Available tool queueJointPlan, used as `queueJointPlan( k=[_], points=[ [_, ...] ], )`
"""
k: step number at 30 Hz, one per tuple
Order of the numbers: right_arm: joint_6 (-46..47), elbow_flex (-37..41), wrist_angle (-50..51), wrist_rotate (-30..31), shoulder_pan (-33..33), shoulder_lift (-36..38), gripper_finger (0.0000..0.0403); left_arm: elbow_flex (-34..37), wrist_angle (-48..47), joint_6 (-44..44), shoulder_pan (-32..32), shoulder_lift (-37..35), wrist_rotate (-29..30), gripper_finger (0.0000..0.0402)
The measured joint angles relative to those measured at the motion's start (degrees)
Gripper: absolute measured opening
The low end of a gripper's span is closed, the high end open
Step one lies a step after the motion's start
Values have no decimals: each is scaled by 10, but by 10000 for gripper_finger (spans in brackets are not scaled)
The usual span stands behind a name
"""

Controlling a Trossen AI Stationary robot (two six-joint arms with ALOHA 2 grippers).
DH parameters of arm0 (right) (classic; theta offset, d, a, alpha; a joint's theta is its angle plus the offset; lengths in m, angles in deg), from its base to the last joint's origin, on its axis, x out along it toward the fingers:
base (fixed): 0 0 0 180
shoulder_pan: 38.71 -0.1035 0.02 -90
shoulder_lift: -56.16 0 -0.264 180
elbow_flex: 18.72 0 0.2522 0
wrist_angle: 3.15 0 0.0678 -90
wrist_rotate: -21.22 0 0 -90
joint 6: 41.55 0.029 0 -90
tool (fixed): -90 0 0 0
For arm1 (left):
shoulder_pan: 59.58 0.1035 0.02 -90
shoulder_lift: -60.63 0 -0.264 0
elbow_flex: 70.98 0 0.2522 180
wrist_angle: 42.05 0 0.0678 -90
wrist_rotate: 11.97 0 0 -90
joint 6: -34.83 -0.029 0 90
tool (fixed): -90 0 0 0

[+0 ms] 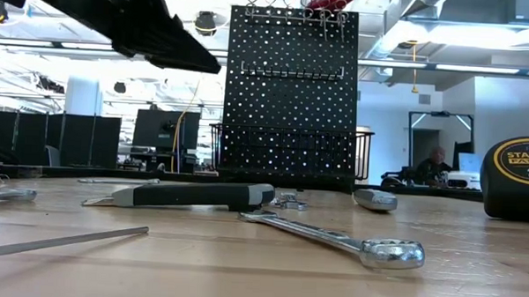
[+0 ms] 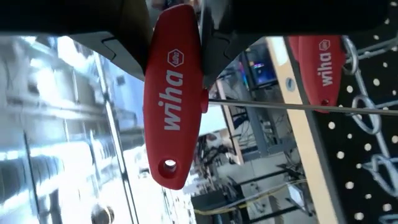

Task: Hang tools onto peg board
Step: Hang the red allen wrench on the pegboard

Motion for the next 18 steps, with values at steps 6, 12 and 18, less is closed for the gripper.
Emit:
queueJointPlan(
  k=[6, 12, 18],
  points=[
    [-18, 0, 6, -22, 26, -5, 98, 0, 5, -33, 16, -11, 1, 138],
    [-19, 0, 5, -71, 41, -4, 98, 0, 19, -32, 28, -11, -4, 138],
    [-19, -19, 5, -95, 45, -5, 98, 0, 25, -27, 28, -11, -5, 138]
  ],
)
